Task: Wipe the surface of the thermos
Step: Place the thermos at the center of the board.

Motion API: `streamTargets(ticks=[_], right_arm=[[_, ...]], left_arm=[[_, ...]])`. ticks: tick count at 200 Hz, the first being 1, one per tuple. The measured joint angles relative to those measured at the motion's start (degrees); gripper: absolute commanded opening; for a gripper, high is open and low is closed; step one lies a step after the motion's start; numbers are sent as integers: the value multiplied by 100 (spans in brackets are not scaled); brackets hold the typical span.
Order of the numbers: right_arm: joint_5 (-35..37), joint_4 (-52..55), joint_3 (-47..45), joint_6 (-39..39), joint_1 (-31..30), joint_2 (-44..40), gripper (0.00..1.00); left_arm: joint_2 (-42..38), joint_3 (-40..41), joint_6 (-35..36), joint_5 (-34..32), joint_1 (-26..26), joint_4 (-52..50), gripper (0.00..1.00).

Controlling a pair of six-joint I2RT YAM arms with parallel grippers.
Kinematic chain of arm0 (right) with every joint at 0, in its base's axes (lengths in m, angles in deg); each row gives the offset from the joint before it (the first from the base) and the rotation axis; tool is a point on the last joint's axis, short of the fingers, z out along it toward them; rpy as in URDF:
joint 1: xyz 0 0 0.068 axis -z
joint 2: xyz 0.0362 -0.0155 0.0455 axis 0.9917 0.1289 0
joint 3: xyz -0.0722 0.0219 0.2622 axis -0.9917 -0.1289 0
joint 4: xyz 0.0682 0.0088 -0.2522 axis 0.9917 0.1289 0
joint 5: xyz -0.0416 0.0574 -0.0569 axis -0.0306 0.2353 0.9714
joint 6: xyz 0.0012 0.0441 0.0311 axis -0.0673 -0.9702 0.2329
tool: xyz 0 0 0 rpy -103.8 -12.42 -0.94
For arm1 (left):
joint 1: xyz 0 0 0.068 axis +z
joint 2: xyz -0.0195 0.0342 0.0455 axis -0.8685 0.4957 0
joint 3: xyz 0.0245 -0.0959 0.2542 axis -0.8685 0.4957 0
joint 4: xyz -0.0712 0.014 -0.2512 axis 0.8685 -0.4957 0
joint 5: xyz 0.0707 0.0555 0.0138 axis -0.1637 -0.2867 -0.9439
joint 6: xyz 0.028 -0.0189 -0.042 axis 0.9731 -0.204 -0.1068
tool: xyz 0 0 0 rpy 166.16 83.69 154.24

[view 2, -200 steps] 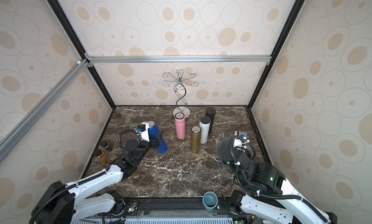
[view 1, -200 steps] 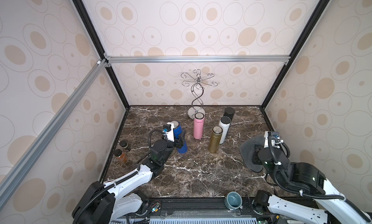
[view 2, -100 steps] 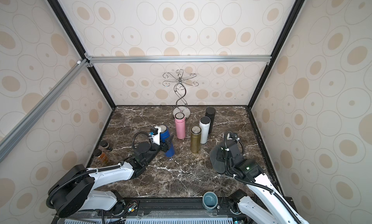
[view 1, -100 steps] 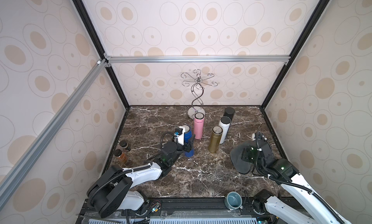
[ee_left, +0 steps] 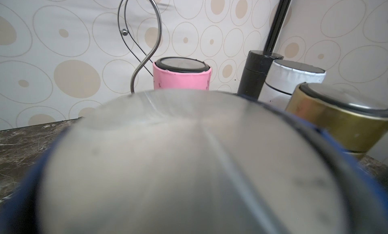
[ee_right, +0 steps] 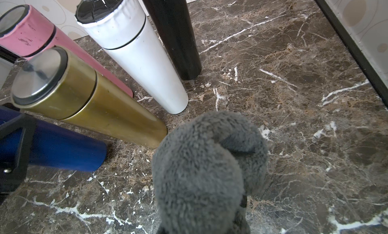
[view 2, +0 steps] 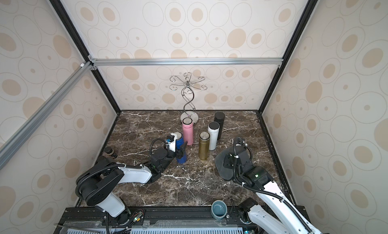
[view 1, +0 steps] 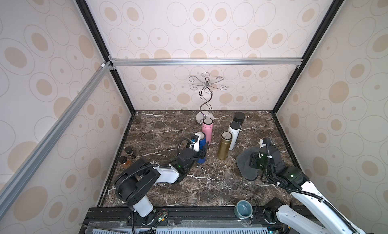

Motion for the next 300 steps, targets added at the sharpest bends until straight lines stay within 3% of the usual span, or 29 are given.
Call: streamTargets(ticks=[80, 113, 172, 220, 237, 254, 268, 300], right_arm=[[-9, -31, -192, -2, 0, -118, 0], [-7, -63, -216, -2, 0, -122, 0], [-11, -109, -254, -2, 0, -118, 0], [-9, -109, -256, -2, 0, -118, 0], [-9, -111, -264, -4, 0, -118, 0], [-7, -111, -284, -4, 0, -122, 0], [-4, -114, -286, -4, 0, -125, 0], [-4, -142, -286, -7, 0, -131, 0]], left_arm=[[509, -17, 468, -518, -278, 765, 0], [546, -17, 492, -625, -278, 896, 22], [638, -22, 514, -660, -280, 894, 28], [693, -22, 503, -686, -282, 896, 50], [693, -22, 503, -699, -284, 896, 80], [695, -28, 503, -723, -289, 929, 95], [693, -44, 472, -772, -295, 979, 100], [688, -44, 459, -822, -297, 1032, 100]])
